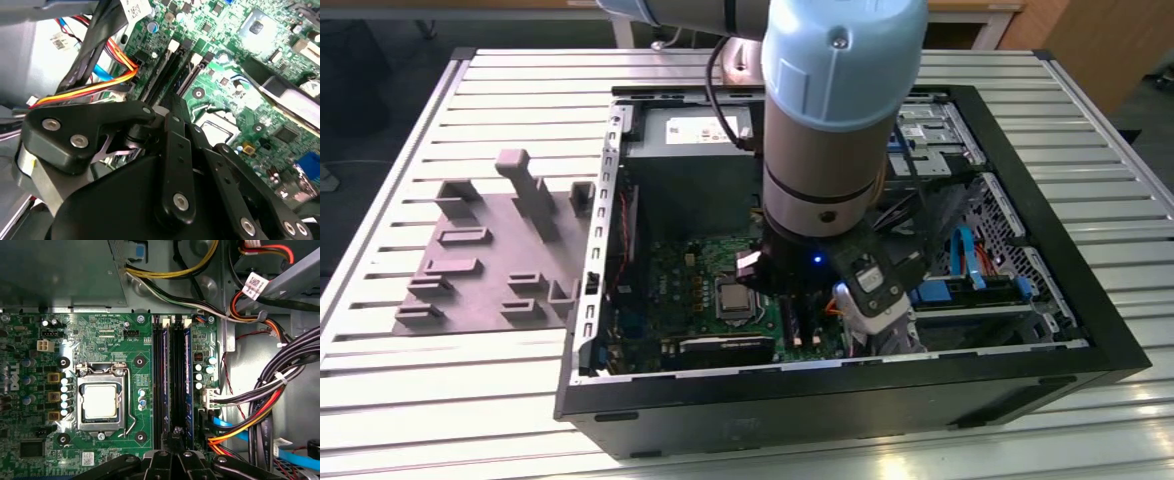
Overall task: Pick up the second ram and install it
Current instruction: 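Press down the second ram until it locks into place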
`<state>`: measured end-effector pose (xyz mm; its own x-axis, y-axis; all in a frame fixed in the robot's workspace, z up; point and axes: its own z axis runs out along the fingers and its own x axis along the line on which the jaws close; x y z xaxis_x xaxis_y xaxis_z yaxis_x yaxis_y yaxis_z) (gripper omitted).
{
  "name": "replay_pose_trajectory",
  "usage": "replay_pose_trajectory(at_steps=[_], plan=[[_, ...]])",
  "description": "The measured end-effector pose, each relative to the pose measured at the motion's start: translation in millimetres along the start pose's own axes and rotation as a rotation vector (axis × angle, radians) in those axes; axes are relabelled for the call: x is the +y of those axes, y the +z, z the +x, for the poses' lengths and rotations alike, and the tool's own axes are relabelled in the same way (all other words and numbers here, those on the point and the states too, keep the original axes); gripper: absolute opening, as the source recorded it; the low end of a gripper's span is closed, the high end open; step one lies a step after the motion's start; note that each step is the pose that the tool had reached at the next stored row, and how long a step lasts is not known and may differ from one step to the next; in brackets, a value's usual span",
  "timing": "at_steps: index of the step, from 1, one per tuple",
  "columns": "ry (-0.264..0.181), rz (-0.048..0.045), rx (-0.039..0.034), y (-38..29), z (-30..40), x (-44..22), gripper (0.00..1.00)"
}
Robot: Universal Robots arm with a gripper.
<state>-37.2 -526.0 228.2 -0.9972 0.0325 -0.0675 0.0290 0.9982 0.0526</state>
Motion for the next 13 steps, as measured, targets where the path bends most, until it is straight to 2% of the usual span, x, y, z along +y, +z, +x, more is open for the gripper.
replay_pose_trajectory(at_steps=[5,10,13], plan=[[0.0,0.0002,0.0001,-7.9,-0.5,0.4,0.11],[0.0,0.0001,0.0,-8.3,-0.6,0.7,0.11],[0.0,-0.0002,0.0,-8.0,-0.4,4.5,0.11]])
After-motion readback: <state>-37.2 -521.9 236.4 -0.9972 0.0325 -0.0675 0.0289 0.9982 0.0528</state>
